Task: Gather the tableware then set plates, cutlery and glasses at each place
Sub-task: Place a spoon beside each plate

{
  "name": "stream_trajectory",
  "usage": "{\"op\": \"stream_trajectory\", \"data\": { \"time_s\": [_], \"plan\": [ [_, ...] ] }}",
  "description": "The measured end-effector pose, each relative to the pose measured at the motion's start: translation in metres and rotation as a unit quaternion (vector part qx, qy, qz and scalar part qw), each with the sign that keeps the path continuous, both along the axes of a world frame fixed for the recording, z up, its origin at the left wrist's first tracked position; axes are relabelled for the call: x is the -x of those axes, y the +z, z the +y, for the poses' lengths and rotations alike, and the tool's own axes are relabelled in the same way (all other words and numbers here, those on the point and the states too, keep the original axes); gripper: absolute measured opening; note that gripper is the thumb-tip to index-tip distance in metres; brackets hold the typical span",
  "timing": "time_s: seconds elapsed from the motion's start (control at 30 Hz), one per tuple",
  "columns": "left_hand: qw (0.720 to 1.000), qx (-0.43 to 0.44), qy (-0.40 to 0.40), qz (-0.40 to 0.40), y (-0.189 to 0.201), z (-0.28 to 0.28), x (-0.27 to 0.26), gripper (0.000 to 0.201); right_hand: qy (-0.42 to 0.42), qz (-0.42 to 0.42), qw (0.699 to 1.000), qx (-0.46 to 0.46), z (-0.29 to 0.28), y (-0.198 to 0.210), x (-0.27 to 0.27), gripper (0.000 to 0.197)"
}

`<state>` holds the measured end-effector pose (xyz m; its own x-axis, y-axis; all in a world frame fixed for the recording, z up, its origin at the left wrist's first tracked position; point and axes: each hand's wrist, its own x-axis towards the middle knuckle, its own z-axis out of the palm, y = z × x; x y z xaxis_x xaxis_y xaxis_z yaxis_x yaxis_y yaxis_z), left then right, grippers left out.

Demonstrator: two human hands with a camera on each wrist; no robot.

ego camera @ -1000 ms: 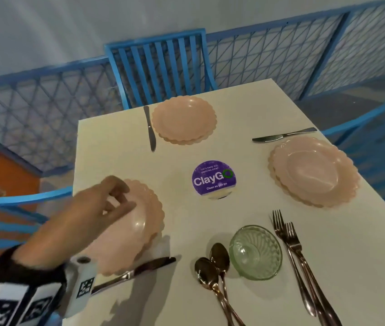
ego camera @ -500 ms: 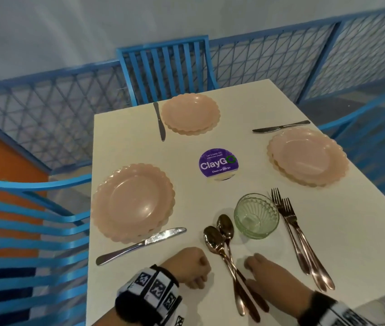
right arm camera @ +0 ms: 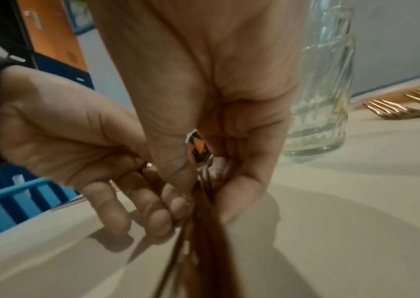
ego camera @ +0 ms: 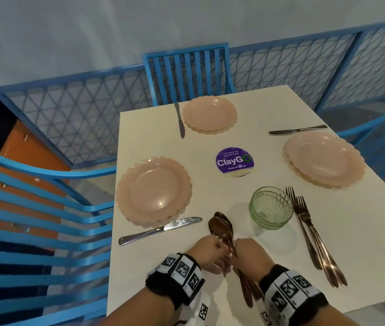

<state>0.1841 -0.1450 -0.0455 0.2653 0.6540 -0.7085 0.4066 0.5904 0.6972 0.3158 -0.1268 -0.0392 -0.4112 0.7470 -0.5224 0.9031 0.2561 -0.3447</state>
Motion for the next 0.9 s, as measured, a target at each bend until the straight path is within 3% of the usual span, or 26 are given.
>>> {"op": "stream_trajectory", "data": {
  "time_s": [0.1,0.17,0.3,0.43,0.57,0.7,0.9],
  "plan": [
    [0.998,-0.031,0.052,0.009,0.004,-0.002,-0.001,0.025,-0.016,0.040,0.998,0.044,0.007,0.008,0.005,0.042],
    [0.993,-0.077,0.080,0.029,0.008,-0.004,0.002,0.024,-0.038,0.083,0.995,0.042,0.010,0.011,0.007,0.040],
    [0.971,-0.090,0.214,-0.053,0.022,-0.005,0.014,0.026,-0.067,0.161,0.985,0.008,0.018,0.021,0.018,0.032],
    [0.950,-0.132,0.278,-0.051,0.031,-0.003,0.032,0.020,-0.069,0.206,0.975,-0.040,0.020,0.034,0.031,0.030],
    [0.945,-0.153,0.286,-0.042,0.037,-0.007,0.047,0.015,-0.080,0.226,0.969,-0.054,0.021,0.034,0.042,0.023],
    [0.950,-0.183,0.254,-0.007,0.033,-0.012,0.045,0.018,-0.021,0.184,0.979,-0.083,0.018,0.029,0.050,0.038],
    [0.938,-0.224,0.266,-0.017,0.029,-0.021,0.038,0.024,-0.037,0.195,0.978,-0.066,0.018,0.025,0.043,0.040]
  ]
}}
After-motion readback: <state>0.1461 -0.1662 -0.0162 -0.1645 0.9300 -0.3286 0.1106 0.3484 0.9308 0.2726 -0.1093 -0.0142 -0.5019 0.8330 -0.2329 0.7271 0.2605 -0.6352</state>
